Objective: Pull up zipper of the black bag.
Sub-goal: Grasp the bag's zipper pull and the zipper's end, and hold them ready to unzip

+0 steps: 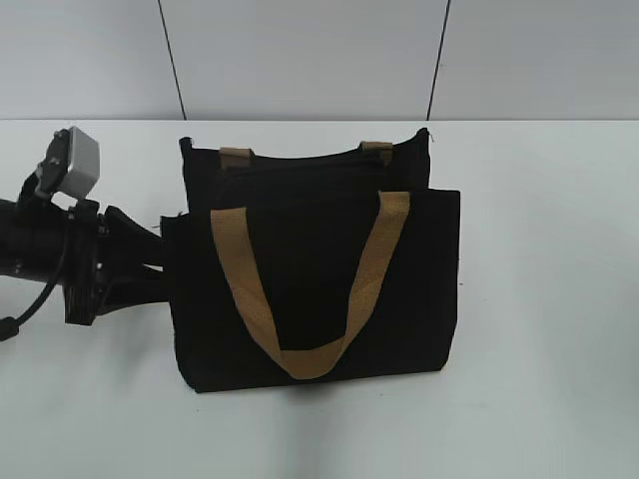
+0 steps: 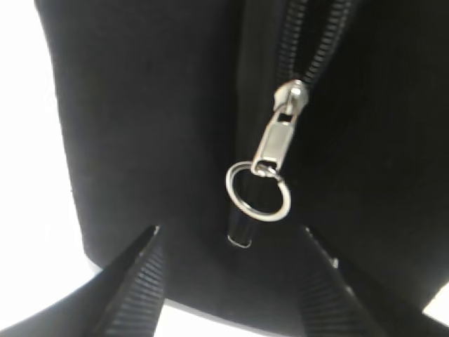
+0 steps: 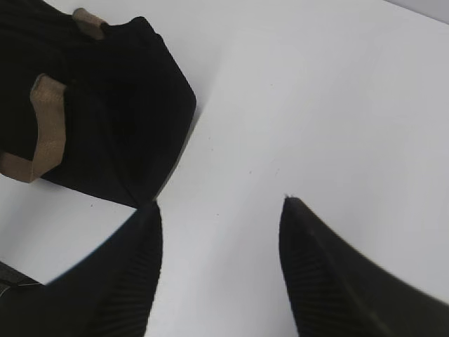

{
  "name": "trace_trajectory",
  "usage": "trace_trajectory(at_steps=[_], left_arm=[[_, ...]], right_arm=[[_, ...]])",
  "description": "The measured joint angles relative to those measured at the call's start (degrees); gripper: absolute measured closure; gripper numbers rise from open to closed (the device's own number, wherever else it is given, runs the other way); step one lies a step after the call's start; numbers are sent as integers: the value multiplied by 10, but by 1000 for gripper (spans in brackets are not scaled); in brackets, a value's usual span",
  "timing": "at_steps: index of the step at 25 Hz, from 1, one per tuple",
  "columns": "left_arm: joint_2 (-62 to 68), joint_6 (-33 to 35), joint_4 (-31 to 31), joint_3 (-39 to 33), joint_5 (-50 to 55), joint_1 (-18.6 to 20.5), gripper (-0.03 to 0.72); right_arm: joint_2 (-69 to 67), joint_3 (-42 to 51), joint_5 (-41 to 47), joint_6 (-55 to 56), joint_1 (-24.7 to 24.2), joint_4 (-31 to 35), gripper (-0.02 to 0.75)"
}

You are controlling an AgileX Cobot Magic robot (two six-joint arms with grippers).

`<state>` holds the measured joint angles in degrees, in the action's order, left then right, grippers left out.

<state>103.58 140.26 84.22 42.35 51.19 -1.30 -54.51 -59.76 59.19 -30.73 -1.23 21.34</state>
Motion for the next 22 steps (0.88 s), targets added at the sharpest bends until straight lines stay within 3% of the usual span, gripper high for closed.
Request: trace_trajectory(at_steps=[12,19,22], left_arm=[[39,47,23,0,22,-2,272],[49,55,28,0,-18,-53,272],[55,56,40,0,-35,-58,273]], right_arm=[[0,0,0,0,0,0,320],[0,0,0,-1,0,0,320],[0,0,0,-1,0,0,320]])
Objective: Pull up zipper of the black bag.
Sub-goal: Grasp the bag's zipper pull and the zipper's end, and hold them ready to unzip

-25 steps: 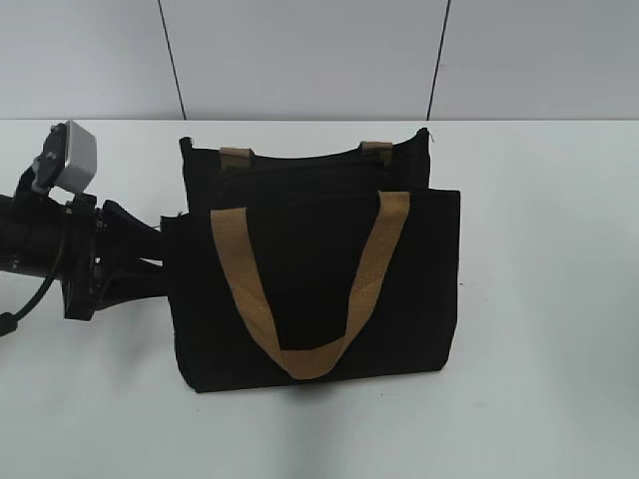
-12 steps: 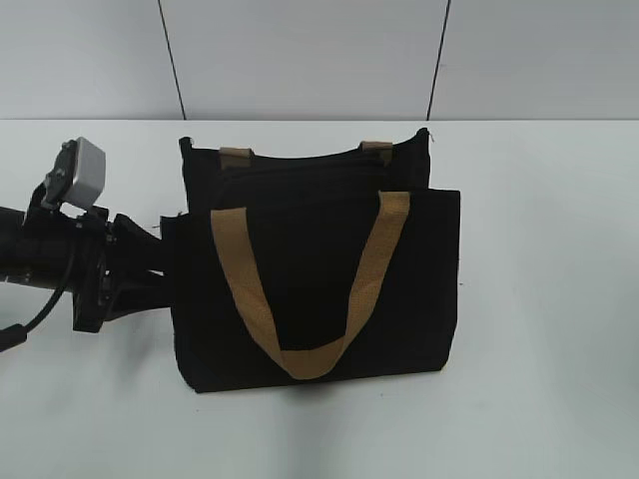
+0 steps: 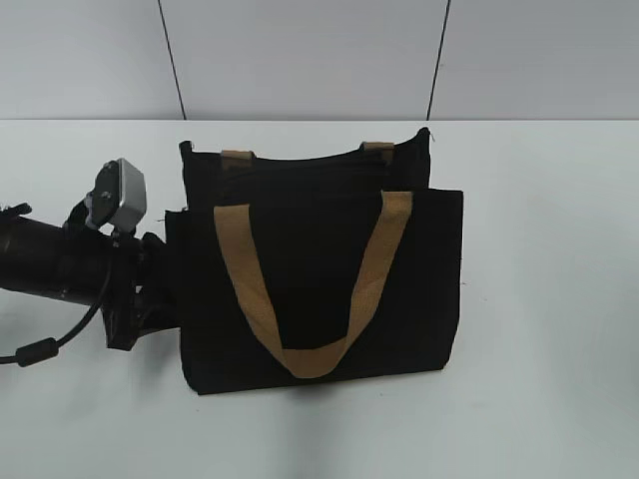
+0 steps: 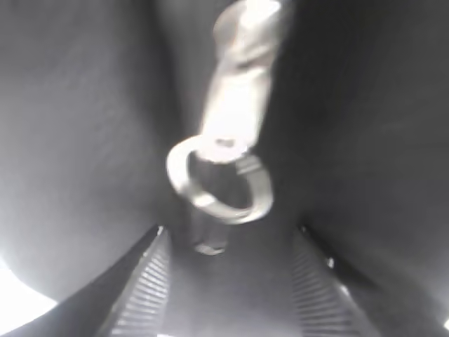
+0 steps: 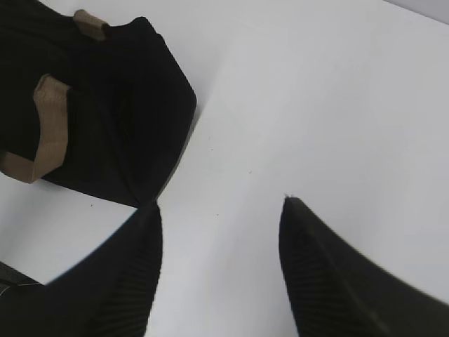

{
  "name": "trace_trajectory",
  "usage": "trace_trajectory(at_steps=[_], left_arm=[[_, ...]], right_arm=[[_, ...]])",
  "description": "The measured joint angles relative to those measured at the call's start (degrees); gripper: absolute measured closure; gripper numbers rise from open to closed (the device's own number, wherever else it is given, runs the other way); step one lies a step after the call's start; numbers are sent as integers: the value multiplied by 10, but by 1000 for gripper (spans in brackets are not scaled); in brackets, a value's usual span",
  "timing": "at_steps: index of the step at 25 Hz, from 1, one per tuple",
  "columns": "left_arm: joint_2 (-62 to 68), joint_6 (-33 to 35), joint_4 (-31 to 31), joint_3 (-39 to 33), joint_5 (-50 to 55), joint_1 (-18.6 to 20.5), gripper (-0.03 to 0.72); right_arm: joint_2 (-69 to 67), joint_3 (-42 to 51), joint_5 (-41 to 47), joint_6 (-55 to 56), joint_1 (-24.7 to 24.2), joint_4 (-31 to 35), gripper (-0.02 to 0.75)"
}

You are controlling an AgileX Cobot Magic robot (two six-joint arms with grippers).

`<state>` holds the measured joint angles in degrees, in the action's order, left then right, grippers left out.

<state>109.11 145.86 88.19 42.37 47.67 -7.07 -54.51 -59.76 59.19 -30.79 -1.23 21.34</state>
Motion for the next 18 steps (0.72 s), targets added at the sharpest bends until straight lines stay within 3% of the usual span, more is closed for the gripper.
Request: trace_trajectory(at_steps=[9,12,15,18], left_arm=[[17,1,55,0,5,0,293],[17,1,59,0,18,0,410],[17,1,60,0,27,-1,612],[16,1,58,0,29,-2,657]], right_arm=[[0,0,0,0,0,0,321],[0,0,0,0,0,0,321],[0,0,0,0,0,0,321],[0,0,-1,0,0,0,321]])
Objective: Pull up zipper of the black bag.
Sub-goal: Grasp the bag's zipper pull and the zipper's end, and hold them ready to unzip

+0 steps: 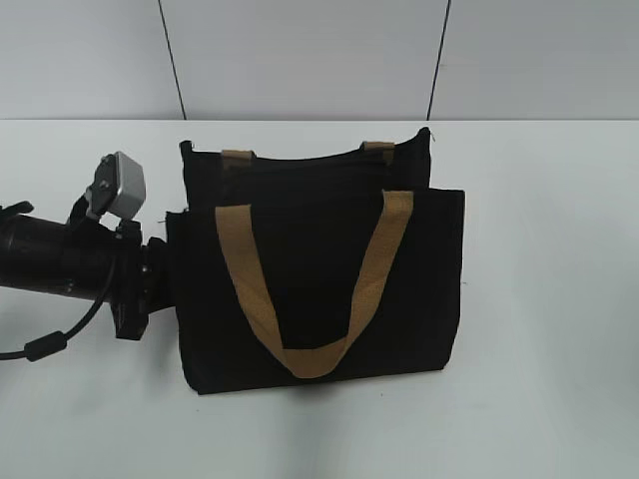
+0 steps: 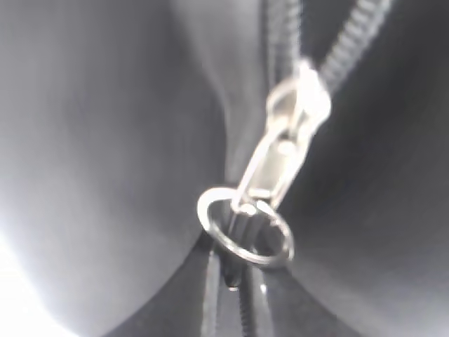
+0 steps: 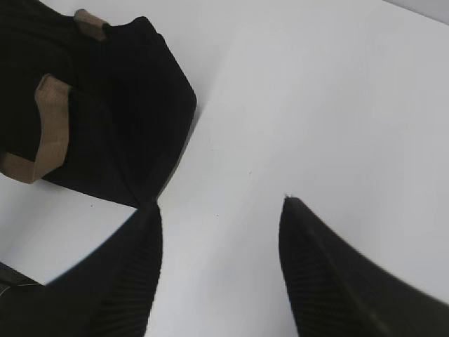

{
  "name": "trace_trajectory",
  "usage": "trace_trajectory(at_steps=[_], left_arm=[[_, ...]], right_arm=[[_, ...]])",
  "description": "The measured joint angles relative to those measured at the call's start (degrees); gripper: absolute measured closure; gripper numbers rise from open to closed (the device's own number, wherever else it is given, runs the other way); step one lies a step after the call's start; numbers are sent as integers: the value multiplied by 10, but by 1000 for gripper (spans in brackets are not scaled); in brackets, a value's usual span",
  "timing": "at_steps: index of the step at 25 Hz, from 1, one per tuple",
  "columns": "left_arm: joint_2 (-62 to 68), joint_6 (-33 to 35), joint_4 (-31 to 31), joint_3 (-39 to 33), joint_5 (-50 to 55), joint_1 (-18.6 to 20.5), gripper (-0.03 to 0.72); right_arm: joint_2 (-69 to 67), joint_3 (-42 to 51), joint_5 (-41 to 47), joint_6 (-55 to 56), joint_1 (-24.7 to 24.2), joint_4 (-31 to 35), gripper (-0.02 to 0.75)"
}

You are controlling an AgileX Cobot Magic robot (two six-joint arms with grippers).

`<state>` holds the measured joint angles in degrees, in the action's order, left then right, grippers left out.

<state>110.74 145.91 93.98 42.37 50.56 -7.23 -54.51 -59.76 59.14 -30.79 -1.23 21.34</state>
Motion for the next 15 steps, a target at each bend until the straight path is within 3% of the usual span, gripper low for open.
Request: trace_trajectory(at_steps=[7,12,15], left_arm=[[-61,-23,-49,0,-6,6,659],[-115,-65,-85,0,-23,22,659],[-138,-80,-101,0,-31,26,659]], right_arm=[[-2,-3,-27,-11,0,41,321],[-30,-58,-25,-17,1,59,321],[-60,-90,-13,-19,31,67,323]])
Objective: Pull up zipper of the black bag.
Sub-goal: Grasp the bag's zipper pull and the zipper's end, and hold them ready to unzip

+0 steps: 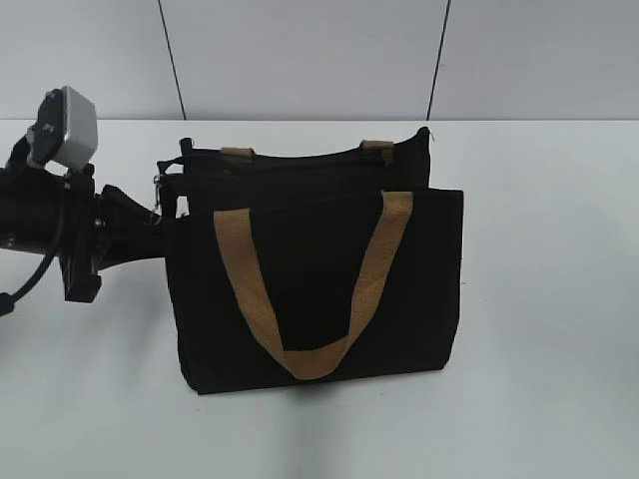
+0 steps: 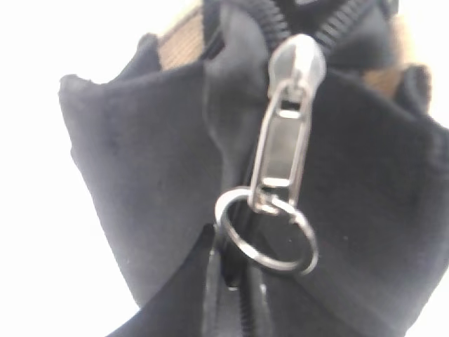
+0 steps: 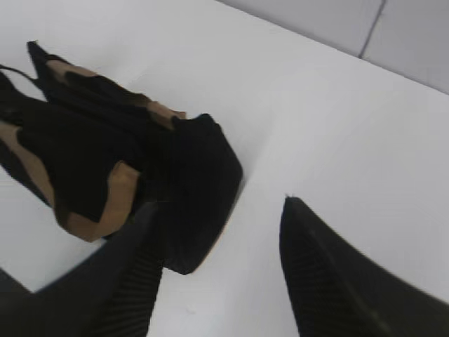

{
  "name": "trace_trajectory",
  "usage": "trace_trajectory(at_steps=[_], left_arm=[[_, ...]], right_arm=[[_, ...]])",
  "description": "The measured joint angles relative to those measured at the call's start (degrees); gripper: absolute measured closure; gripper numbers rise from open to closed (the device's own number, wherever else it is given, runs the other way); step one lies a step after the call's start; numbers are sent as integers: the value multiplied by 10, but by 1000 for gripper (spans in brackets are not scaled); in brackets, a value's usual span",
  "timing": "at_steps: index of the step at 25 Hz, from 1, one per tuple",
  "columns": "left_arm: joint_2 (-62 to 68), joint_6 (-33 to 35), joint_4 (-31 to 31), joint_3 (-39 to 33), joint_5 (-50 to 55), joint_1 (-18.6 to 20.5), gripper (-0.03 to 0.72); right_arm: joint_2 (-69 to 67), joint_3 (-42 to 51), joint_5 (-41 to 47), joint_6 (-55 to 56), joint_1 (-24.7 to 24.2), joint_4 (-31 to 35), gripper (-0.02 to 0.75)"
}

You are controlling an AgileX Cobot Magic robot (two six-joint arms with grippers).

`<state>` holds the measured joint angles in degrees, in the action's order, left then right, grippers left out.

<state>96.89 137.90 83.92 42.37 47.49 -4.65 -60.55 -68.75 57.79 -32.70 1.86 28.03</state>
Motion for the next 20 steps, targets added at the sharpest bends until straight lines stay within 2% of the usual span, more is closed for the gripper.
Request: trace_trajectory(at_steps=[7,10,16,20], left_arm=[[-45,-9,-16,0,-2,0,659],[-59,-23,-32,0,-2,0,659],[-68,-35,-47,0,-3,0,659],[-68,-36,-49,0,-4,0,659]], right_arm=[[-94,-35,-44,5,187,1,358],[-150,-62,-68,23,251,2,362],[-263,-125,-85,71,333,3,369],[-318,-140,-87,184,363,8,391]])
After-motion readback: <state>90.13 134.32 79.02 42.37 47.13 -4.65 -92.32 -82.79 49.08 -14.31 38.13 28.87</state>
